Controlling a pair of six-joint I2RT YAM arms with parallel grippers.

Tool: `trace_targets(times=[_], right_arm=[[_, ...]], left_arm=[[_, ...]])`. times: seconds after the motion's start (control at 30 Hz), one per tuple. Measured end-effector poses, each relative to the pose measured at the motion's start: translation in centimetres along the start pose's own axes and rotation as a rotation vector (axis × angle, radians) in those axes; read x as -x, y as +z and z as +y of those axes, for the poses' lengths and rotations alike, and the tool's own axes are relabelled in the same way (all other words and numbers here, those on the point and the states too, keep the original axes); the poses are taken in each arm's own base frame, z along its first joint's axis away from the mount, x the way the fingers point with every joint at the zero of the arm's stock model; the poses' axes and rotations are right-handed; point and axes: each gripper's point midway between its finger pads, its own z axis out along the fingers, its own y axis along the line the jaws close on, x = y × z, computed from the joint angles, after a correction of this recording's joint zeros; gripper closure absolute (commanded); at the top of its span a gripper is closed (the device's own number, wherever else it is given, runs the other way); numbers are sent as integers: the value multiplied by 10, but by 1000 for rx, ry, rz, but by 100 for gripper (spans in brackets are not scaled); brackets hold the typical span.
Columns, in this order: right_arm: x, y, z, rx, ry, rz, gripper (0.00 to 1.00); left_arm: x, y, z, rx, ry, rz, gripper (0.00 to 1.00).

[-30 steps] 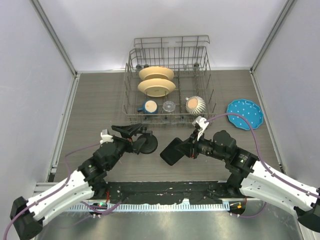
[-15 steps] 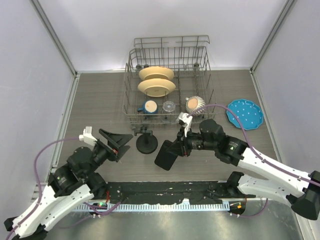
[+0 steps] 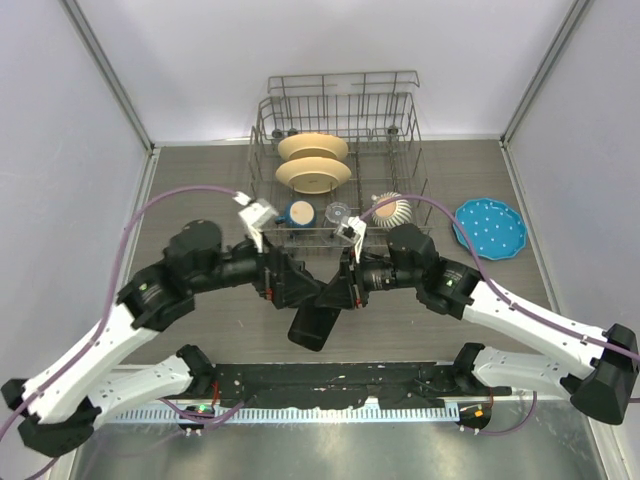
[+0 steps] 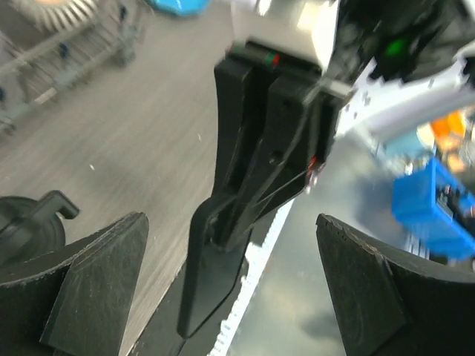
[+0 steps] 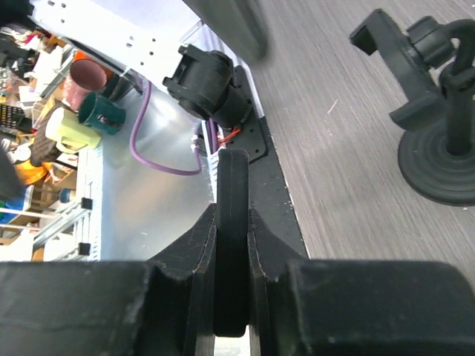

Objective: Place the phone on the phone stand

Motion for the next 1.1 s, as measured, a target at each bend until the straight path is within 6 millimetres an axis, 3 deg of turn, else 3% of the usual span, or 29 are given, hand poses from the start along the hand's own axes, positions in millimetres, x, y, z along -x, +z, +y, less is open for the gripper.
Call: trace_targets(times=[0.13,0.3,0.5,0.67,0.7,0.73,0.83,1.0,1.1], right_arm=[[3,-5,12,40,5,-12,99],[20,-20,38,117,-37,-82,99],[29,-26,51,168,-61,-118,99],[32,-26,53,174,-61,-131,96],[33,-26,52,168,-53,-136,91],[33,-26,54,176,-39,-136,74],[35,-26,54,181,-29,-176,47],[27,-32,52,202,1,-264,36],[13,-29,51,237,31,-287,35]], left_arm=[[-31,23,2,-79,45,162,1],[-57,19,-15,-237,40,251,7],[-73,16,-27,-350,11,312,45],[-75,16,-34,-398,0,335,100],[-75,16,-34,-409,20,333,100],[-74,15,-35,-417,39,326,100],[-72,13,-32,-394,70,299,100],[-71,3,-17,-301,104,180,100],[-62,-5,-10,-243,104,69,100]])
